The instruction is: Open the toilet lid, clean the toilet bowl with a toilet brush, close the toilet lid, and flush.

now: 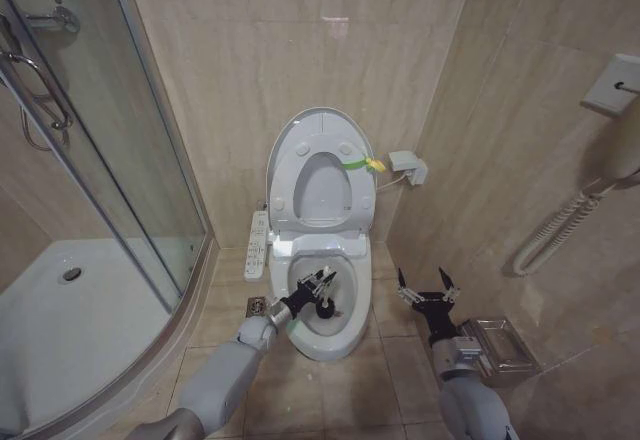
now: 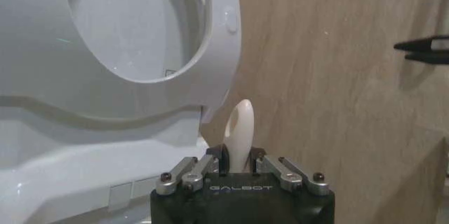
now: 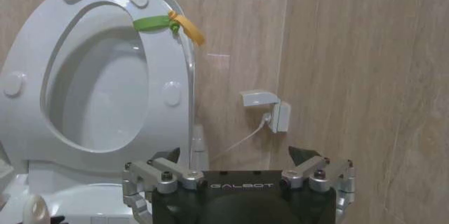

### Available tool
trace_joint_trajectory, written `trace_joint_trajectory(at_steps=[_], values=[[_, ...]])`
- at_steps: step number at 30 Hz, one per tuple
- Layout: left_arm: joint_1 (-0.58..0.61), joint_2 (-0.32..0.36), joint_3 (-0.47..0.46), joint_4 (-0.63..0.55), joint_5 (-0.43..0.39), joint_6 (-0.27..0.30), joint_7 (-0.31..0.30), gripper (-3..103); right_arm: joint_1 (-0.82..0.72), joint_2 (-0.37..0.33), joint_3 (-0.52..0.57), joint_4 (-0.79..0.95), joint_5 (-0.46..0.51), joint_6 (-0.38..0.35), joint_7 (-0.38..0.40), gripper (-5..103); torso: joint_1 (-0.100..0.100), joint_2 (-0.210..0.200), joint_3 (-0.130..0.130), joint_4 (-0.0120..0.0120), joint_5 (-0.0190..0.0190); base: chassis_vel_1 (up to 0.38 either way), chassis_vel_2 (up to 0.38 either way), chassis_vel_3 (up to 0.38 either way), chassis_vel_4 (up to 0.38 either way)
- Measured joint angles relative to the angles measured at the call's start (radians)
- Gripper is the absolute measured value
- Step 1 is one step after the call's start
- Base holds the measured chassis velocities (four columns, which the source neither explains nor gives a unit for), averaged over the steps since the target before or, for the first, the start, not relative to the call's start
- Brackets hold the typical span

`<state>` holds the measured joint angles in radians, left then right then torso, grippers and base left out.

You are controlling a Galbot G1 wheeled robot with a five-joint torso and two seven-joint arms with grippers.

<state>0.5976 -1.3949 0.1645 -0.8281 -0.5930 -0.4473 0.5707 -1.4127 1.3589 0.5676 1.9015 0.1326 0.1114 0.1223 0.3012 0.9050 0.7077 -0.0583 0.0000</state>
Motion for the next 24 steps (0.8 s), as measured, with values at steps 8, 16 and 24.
trace_joint_trajectory(at_steps=[8, 16, 24], values=[[-0.004, 0.01, -0.011, -0.132, -0.077, 0.037, 0.001, 24, 0.0, 0.0, 0.0, 0.0, 0.0, 0.0, 0.0, 100, 0.0, 0.0, 0.0, -0.0005, 0.0001, 0.0, 0.0, 0.0, 0.0], [0.004, -0.022, -0.008, -0.091, -0.087, 0.032, 0.044, 22, 0.0, 0.0, 0.0, 0.0, 0.0, 0.0, 0.0, 100, 0.0, 0.0, 0.0, -0.0001, 0.0001, 0.0, 0.0, 0.0, 0.0], [-0.007, -0.079, -0.04, 0.096, -0.045, -0.003, 0.111, 22, -0.001, 0.0, 0.0, 0.0, 0.0, 0.0, 0.0, 100, 0.0, 0.0, 0.0, 0.0, 0.0, 0.0, 0.0, 0.0, 0.0]])
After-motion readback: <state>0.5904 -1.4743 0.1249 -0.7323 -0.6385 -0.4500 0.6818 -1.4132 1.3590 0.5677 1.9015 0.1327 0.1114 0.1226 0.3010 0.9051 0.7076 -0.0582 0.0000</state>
